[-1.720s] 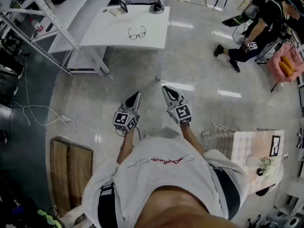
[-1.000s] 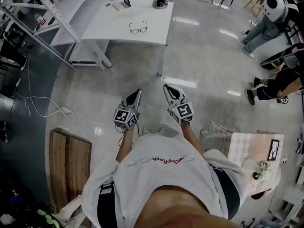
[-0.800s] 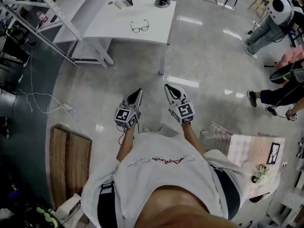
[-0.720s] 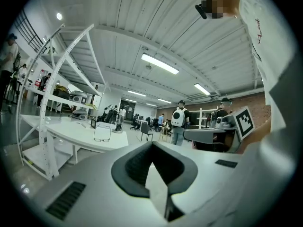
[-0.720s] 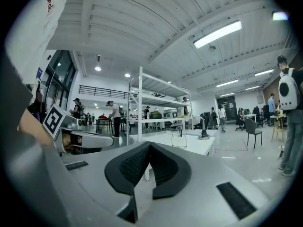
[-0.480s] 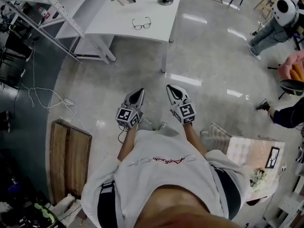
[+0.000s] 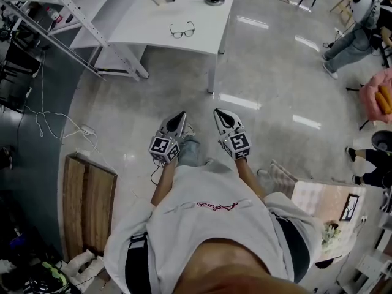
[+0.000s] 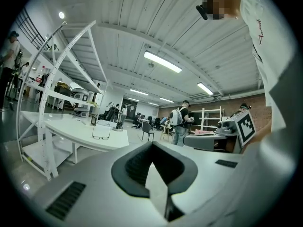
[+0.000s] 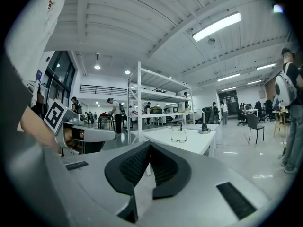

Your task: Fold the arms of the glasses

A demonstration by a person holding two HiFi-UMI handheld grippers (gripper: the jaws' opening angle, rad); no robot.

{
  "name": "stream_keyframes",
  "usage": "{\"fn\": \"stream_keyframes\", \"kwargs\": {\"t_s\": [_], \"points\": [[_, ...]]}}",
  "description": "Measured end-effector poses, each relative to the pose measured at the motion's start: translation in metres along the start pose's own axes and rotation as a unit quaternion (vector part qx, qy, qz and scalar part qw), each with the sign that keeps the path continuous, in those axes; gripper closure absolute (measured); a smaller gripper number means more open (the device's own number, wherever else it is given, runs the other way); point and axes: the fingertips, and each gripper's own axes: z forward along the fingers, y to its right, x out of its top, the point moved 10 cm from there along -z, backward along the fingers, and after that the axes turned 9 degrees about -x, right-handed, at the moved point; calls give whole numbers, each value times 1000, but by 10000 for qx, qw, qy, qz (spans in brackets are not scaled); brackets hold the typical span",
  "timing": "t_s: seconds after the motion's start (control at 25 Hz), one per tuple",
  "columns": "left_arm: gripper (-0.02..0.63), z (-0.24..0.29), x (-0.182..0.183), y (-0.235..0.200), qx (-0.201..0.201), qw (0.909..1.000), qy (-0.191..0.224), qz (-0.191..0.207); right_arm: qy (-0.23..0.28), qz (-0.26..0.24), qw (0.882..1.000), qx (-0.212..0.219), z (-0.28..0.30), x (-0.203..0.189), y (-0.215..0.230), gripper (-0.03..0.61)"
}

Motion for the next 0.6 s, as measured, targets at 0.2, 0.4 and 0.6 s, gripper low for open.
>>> {"fn": "stream_keyframes", "kwargs": {"t_s": [0.2,0.4,0.6], "points": [[592,22,1,-21,-117,9999,21,-28,-35,-37,10000,-70,21,-1,10,581],[592,47,6,-52,-165,9998,67,-52,-73,-78,9999,-102,55,1,24,581],[592,63,14,-91,-87,9999,97,-88,-53,-176,9997,-137,100,8,35,581]]}}
